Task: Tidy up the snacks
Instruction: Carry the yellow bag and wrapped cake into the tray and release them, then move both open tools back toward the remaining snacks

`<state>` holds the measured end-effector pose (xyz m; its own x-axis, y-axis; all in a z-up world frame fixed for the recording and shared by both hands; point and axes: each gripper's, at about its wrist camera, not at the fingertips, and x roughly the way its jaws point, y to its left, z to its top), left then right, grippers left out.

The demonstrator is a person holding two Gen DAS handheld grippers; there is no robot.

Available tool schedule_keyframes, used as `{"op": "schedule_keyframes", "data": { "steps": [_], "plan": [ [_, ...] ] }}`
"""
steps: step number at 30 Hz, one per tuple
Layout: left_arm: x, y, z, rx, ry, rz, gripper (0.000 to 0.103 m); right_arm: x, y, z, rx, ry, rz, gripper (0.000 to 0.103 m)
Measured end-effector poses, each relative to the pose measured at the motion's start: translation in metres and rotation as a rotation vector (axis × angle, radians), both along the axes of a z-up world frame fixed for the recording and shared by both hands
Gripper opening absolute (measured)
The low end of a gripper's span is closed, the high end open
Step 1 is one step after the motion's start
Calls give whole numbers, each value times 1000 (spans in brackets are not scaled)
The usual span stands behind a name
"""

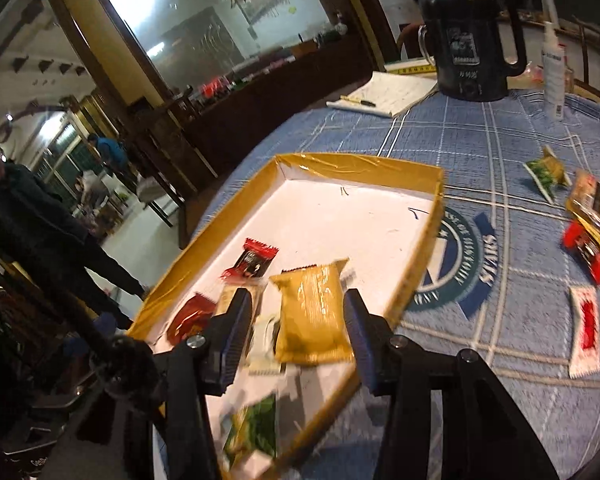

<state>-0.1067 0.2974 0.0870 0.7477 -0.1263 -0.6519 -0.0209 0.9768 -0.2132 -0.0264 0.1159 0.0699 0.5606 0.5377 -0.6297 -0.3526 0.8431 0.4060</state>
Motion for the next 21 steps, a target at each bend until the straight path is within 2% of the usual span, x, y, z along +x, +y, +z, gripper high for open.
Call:
{"op": "schedule_keyframes", "data": {
  "steps": [6, 10, 13, 18, 21],
  "plan": [
    [-21, -36, 7, -11, -8, -52, 87, -32, -29, 5, 4, -37, -37, 49],
    [-33, -59, 14, 25, -16, -70, 87, -45, -55, 9, 35, -49, -68, 49],
    [-42, -72, 21, 22, -33, -76, 87, -55, -78, 9, 44, -59, -94, 49],
    [-52, -93, 29, 27, -55, -112, 87, -61, -116, 0, 64, -32, -157, 49],
    [-50, -104, 26, 19, -34, -125, 87, -65, -141, -2, 82, -25, -201, 49]
  ]
}}
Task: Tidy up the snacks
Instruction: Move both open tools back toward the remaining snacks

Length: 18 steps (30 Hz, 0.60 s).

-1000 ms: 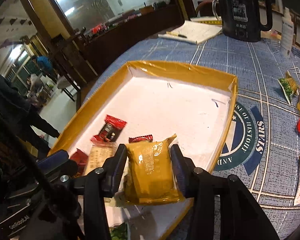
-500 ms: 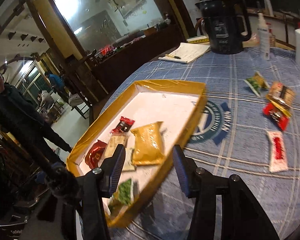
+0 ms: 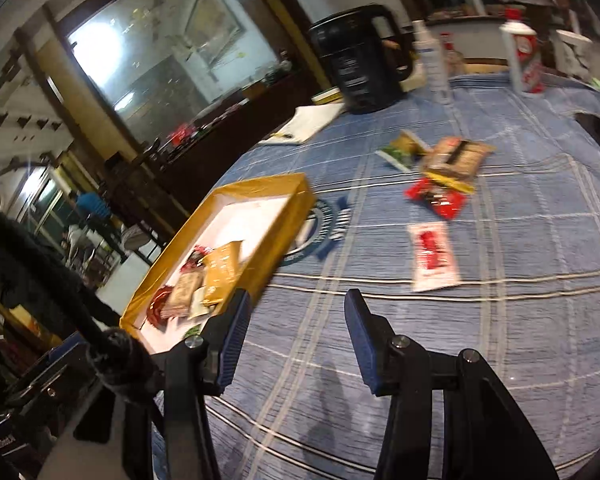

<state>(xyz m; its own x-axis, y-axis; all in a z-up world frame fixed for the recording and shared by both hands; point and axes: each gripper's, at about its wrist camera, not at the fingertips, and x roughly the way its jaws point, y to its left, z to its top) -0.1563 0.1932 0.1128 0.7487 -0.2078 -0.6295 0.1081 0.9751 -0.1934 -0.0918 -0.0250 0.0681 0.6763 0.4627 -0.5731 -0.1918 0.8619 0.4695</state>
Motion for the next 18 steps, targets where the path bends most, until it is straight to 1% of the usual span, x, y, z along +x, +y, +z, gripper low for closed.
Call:
{"op": "schedule_keyframes", "data": {
  "steps": [4, 7, 9, 14, 18],
  "plan": [
    [1, -10, -4, -11, -2, -20, 87, 4, -37, -6, -7, 16, -82, 49],
    [4, -16, -8, -24, -3, -46, 87, 19, -65, -17, -6, 65, -141, 49],
    [7, -20, -11, -37, 1, -80, 87, 32, -76, -23, -15, 93, -163, 49],
    [15, -29, -20, -21, 12, -139, 87, 66, -83, -38, -75, 143, -186, 49],
    [22, -24, -25, -13, 14, -158, 87, 99, -71, -42, -154, 122, -177, 49]
  ]
}}
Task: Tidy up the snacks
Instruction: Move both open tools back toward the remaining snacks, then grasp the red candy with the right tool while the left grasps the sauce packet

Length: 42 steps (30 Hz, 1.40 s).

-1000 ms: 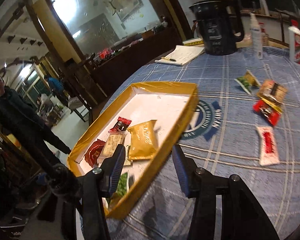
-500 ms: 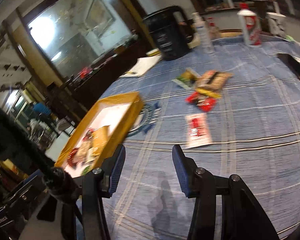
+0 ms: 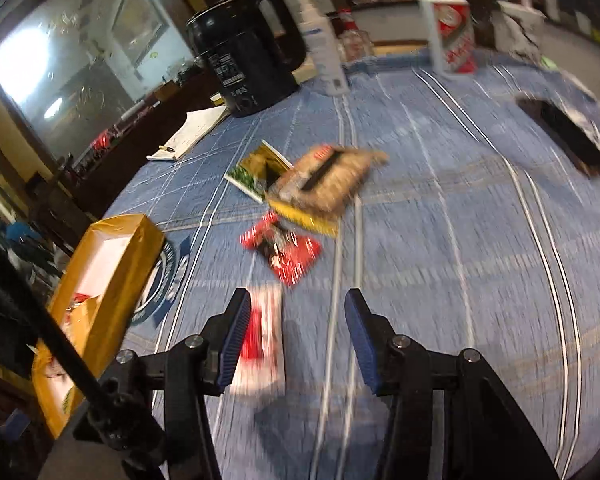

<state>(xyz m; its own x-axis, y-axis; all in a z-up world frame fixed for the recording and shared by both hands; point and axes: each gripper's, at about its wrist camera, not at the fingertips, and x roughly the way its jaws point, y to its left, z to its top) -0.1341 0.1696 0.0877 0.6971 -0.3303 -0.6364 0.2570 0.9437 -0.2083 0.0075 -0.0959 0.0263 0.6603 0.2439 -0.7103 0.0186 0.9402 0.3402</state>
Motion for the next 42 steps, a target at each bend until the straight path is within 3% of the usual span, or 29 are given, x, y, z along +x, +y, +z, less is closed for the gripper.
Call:
{"op": "schedule_keyframes", "data": {
  "steps": [7, 9, 10, 11, 12, 15, 19, 22, 24, 28, 29, 30, 31, 32, 36, 39, 40, 41, 42],
  "plan": [
    [13, 17, -7, 4, 25, 25, 87, 55, 40, -16, -214, 10, 80, 49],
    [17, 22, -9, -11, 32, 38, 87, 55, 49, -18, -282, 1, 73, 38],
    [19, 24, -10, -17, 37, 43, 87, 53, 52, -18, -308, -1, 75, 24],
    [20, 23, -12, -22, 46, 46, 87, 50, 53, -17, -314, 7, 81, 2],
    [21, 23, -13, -24, 51, 40, 87, 48, 51, -16, -296, 18, 85, 0],
    [19, 17, -13, -21, 52, 20, 87, 34, 39, -15, -242, 35, 69, 0],
    [26, -2, -16, -17, 84, -23, 86, 3, 5, -12, -79, 23, 25, 0],
    [40, -27, -23, -25, 149, -69, 73, -18, -20, -10, 17, -16, -5, 0],
    [50, -42, -28, -25, 189, -97, 72, -28, -32, -8, 45, -47, -12, 0],
    [71, -73, -33, 29, 224, -103, 72, -20, -37, -3, 91, -93, 37, 7],
    [73, -75, -32, 23, 227, -99, 72, -12, -35, 2, 94, -90, 56, 15],
    [73, -75, -30, 11, 223, -90, 72, -7, -32, 6, 91, -99, 77, 22],
    [70, -73, -29, 6, 218, -85, 72, 0, -25, 11, 75, -112, 116, 37],
    [68, -72, -27, 8, 211, -80, 72, 9, -17, 14, 51, -113, 150, 42],
    [67, -57, -27, 10, 210, -65, 72, 37, 11, 12, -59, -115, 222, 42],
    [73, -48, -30, 10, 214, -54, 73, 58, 29, -6, -151, -60, 248, 42],
    [75, -47, -31, 12, 216, -51, 73, 61, 33, -11, -173, -47, 248, 38],
    [78, -44, -33, 13, 220, -47, 73, 63, 37, -16, -195, -36, 246, 24],
    [80, -44, -34, 11, 223, -48, 73, 62, 39, -20, -201, -25, 250, 23]
  ]
}}
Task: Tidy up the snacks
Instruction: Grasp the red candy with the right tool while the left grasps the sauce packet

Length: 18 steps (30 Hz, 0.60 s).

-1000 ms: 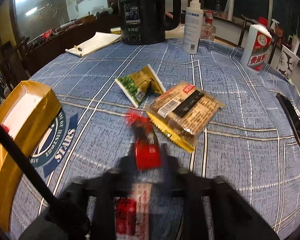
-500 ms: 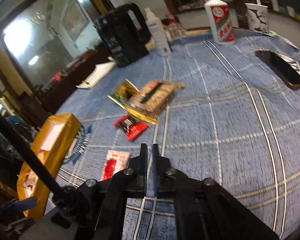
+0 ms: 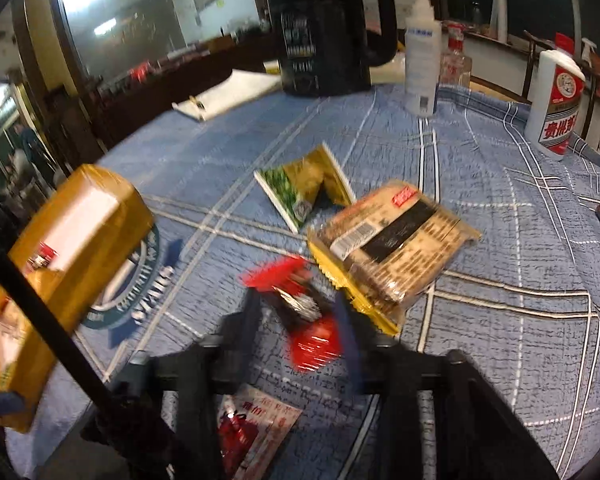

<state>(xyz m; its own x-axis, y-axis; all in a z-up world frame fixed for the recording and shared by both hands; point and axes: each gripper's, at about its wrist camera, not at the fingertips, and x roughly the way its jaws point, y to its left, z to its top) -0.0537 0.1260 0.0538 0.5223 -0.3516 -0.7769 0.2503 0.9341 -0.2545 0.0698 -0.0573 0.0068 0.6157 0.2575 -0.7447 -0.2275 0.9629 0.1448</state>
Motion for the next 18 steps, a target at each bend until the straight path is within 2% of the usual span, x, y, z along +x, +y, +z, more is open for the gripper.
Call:
{"op": "schedule_keyframes", "data": {
  "steps": [1, 2, 4, 10, 12, 18],
  "plan": [
    [3, 0, -1, -1, 4, -2, 73, -2, 1, 1, -3, -3, -6, 20],
    [6, -2, -3, 3, 9, -5, 73, -4, 1, 3, -1, 13, -14, 4],
    [10, -10, -5, 17, 17, -24, 73, -11, -4, 7, 21, 31, -31, 0],
    [33, -60, -16, 107, 20, -104, 73, -55, -43, 15, 114, 3, -123, 0],
    [48, -83, -21, 147, 16, -126, 73, -65, -58, 14, 148, -36, -167, 2],
    [79, -122, -42, 282, -23, -159, 73, -64, -95, 11, 322, -59, -250, 5]
  ]
}}
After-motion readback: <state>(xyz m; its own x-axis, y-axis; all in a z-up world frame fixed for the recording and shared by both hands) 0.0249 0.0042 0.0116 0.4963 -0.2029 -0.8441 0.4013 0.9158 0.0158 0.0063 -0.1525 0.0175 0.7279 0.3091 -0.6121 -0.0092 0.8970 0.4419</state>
